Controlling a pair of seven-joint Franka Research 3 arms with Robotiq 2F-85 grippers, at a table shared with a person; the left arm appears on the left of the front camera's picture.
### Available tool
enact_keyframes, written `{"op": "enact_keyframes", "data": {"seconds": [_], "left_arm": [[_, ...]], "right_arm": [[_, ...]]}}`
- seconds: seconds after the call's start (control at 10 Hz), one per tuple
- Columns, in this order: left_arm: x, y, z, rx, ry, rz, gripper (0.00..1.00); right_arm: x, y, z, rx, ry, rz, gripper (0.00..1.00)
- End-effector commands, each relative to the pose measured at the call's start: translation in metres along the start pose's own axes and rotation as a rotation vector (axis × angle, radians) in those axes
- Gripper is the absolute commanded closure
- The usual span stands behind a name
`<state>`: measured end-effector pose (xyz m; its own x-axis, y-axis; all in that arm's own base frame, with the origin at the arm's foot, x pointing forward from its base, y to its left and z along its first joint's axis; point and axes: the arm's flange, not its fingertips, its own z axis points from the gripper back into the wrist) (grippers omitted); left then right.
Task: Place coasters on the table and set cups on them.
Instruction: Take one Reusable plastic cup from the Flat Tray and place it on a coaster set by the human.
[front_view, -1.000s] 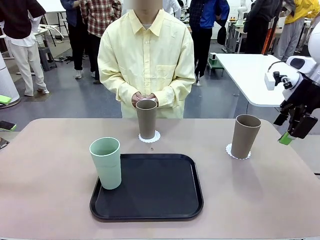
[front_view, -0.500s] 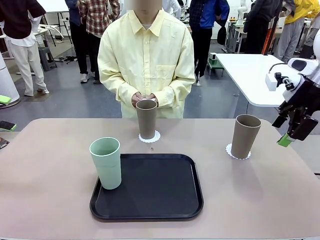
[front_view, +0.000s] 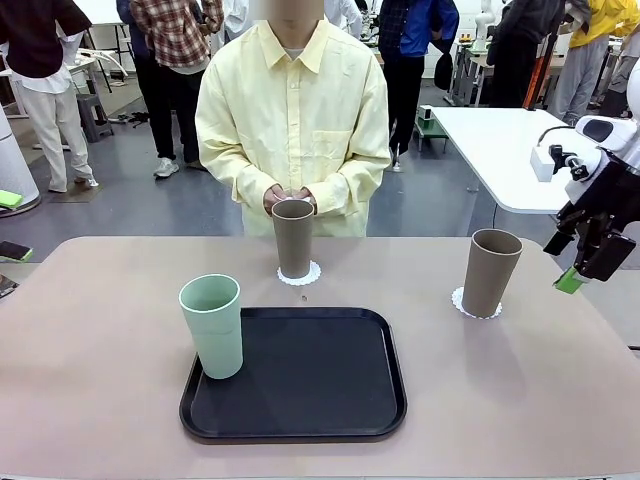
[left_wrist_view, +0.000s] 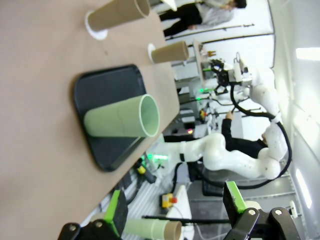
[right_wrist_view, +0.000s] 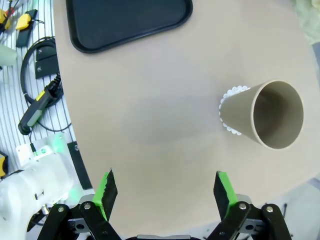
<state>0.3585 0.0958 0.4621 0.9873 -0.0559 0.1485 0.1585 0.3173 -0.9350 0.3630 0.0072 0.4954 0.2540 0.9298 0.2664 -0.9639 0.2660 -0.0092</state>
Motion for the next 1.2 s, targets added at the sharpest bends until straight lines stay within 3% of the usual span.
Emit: {"op": "enact_keyframes", "data": {"seconds": [0.0, 0.5, 0.7, 0.8, 0.9, 1.1], "left_arm": [[0.000, -0.001, 0.001, -0.010, -0.005, -0.014, 0.00], [0.000, -0.001, 0.001, -0.010, -0.005, -0.014, 0.00], [0.000, -0.001, 0.001, -0.010, -0.005, -0.014, 0.00], [0.000, -0.001, 0.001, -0.010, -0.005, -0.014, 0.00], [0.000, -0.001, 0.001, -0.010, -0.005, -0.014, 0.00], [0.000, -0.001, 0.001, -0.010, -0.005, -0.014, 0.00]], "right_arm": [[-0.002, 0.001, -0.004, -0.015, 0.016, 0.011, 0.00], [0.001, 0.000, 0.000, 0.001, -0.001, 0.002, 0.00], [-0.026, 0.005, 0.027, 0.023, 0.027, -0.565, 0.00], [-0.040, 0.003, 0.034, 0.059, 0.041, -0.755, 0.00], [-0.050, 0.003, 0.035, 0.091, 0.104, -0.860, 0.00], [-0.061, 0.002, 0.025, 0.208, 0.140, -0.945, 0.00]]}}
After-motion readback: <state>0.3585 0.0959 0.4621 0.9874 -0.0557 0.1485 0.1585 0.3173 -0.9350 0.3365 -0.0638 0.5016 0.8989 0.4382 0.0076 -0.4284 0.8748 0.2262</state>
